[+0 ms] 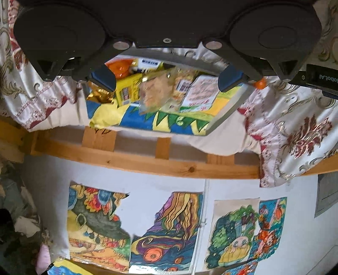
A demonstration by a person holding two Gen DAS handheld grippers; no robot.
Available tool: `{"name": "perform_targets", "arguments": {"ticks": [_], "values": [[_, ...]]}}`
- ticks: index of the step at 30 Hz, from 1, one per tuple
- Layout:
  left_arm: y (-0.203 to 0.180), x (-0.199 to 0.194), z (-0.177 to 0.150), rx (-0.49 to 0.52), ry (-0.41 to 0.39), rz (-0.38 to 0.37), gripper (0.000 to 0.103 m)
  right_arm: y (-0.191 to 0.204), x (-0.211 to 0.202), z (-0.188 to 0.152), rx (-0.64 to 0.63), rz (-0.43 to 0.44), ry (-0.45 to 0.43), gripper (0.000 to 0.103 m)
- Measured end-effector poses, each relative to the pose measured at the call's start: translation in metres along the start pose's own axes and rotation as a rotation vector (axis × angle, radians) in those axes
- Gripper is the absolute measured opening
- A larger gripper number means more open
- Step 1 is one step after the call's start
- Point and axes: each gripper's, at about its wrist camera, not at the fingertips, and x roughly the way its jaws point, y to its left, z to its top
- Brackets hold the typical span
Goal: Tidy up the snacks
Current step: 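Pull both tools back from the tray toward the remaining snacks, then move the left tool to the small orange ball while the right tool approaches the brown stick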
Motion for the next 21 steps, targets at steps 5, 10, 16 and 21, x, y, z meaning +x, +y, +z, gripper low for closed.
{"name": "perform_targets", "arguments": {"ticks": [5, 10, 16, 21], "values": [[0.004, -0.006, -0.014, 0.003, 0.011, 0.002, 0.102, 0.002, -0.011, -0.011, 0.018, 0.01, 0.059, 0.102], [0.005, -0.012, -0.028, -0.007, 0.032, 0.0, 0.102, 0.002, -0.019, -0.022, 0.039, 0.013, 0.127, 0.102], [0.005, -0.017, -0.039, 0.0, 0.05, 0.0, 0.102, 0.003, -0.026, -0.033, 0.055, 0.023, 0.206, 0.102], [0.005, -0.02, -0.041, -0.004, 0.064, -0.001, 0.102, 0.006, -0.032, -0.041, 0.053, 0.041, 0.249, 0.102]]}}
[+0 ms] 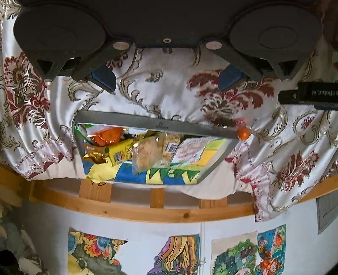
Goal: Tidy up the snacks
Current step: 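Move the left tool to the small orange ball while the right tool approaches the brown stick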
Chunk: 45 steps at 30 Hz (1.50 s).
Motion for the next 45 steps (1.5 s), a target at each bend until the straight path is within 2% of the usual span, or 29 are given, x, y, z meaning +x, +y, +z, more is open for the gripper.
{"name": "perform_targets", "arguments": {"ticks": [18, 25, 34, 40, 45], "values": [[0.003, -0.001, -0.003, 0.027, 0.028, 0.008, 0.102, 0.009, 0.004, -0.005, -0.024, 0.031, 0.045, 0.102], [0.002, 0.006, 0.005, 0.069, 0.037, 0.022, 0.102, 0.011, 0.01, -0.001, -0.045, 0.055, 0.052, 0.102], [0.003, 0.02, 0.022, 0.064, 0.05, 0.054, 0.102, 0.018, 0.021, 0.018, -0.141, 0.1, 0.002, 0.102], [0.0, 0.035, 0.035, 0.063, 0.076, 0.098, 0.102, 0.023, 0.04, 0.029, -0.163, 0.126, -0.041, 0.102], [-0.001, 0.048, 0.046, 0.066, 0.09, 0.113, 0.102, 0.027, 0.06, 0.033, -0.179, 0.18, -0.039, 0.102]]}}
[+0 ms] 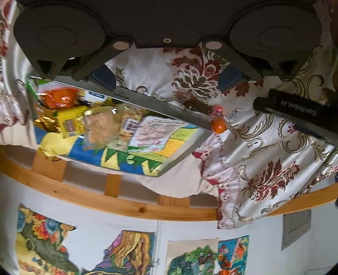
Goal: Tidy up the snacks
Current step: 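Move the left tool to the small orange ball while the right tool approaches the brown stick, then close the left tool on the orange ball while the right tool grasps the wrapped brown stick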
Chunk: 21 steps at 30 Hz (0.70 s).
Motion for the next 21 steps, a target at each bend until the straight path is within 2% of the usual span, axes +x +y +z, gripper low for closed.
{"name": "perform_targets", "arguments": {"ticks": [7, 11, 16, 21], "values": [[-0.004, 0.017, 0.024, 0.065, -0.025, -0.028, 0.102, -0.004, 0.031, 0.006, -0.024, 0.103, -0.019, 0.102], [-0.009, 0.033, 0.038, 0.101, -0.024, -0.037, 0.102, -0.007, 0.05, 0.008, -0.019, 0.18, 0.006, 0.102], [-0.011, 0.059, 0.048, 0.12, 0.018, -0.021, 0.102, -0.012, 0.07, 0.006, -0.026, 0.217, 0.043, 0.088], [-0.01, 0.073, 0.056, 0.139, 0.006, -0.025, 0.102, -0.018, 0.089, 0.008, -0.007, 0.265, 0.08, 0.083]]}}
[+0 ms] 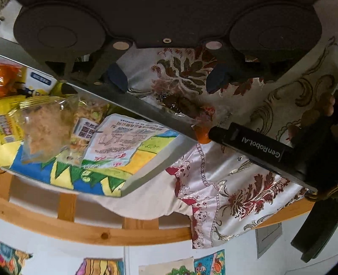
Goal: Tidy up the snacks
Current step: 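Close the left tool on the orange ball while the right tool grasps the wrapped brown stick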
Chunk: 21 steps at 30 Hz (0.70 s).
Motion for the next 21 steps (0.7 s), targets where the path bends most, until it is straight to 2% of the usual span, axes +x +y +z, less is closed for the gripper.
{"name": "perform_targets", "arguments": {"ticks": [6, 9, 14, 16, 19, 21], "values": [[-0.014, 0.005, 0.007, 0.132, -0.015, -0.011, 0.099, -0.006, 0.012, 0.006, -0.013, 0.061, 0.024, 0.083], [-0.019, 0.005, 0.011, 0.183, -0.016, -0.036, 0.096, -0.003, 0.017, 0.007, -0.046, 0.057, 0.028, 0.082], [-0.024, 0.008, 0.014, 0.206, -0.019, -0.058, 0.092, 0.0, 0.018, 0.007, -0.07, 0.043, 0.023, 0.064], [-0.023, 0.012, 0.015, 0.193, -0.008, -0.071, 0.09, -0.001, 0.017, 0.006, -0.069, 0.032, 0.02, 0.049], [-0.022, 0.022, 0.015, 0.176, 0.031, -0.094, 0.077, -0.001, 0.014, 0.006, -0.075, 0.026, 0.019, 0.045], [-0.021, 0.027, 0.015, 0.158, 0.058, -0.116, 0.074, -0.001, 0.013, 0.005, -0.087, 0.025, 0.022, 0.041]]}}
